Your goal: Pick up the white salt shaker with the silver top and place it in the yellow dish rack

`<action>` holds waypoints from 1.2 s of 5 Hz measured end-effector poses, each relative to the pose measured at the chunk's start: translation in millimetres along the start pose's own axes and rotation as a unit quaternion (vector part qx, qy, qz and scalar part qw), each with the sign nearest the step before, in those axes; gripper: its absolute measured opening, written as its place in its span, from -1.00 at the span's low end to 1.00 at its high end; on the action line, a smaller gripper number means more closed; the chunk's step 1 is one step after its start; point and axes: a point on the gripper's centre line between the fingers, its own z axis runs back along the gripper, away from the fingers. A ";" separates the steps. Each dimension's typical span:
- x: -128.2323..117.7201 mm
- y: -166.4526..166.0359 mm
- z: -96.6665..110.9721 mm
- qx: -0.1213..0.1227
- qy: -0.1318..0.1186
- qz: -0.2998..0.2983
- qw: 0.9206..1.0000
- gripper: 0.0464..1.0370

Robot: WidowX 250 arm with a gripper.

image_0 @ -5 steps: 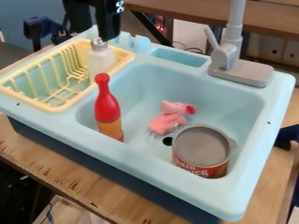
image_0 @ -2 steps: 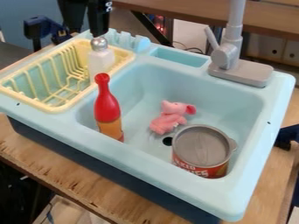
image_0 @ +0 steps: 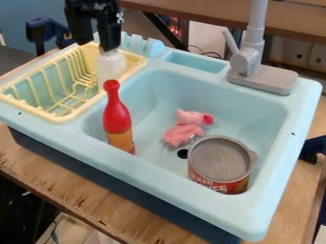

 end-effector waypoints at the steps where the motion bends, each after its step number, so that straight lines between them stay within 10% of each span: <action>1: -2.2 -2.7 -7.6 -0.010 0.005 0.005 1.000 0.92; 2: -1.8 -3.8 -11.5 -0.011 0.003 0.008 1.000 0.80; 4: 0.2 -5.4 -13.6 -0.019 -0.005 0.018 1.000 -0.14; 5: -4.2 -3.6 -11.6 -0.046 -0.005 0.043 0.998 -0.14; 6: -14.1 -1.2 4.9 -0.020 -0.004 0.091 0.996 -0.16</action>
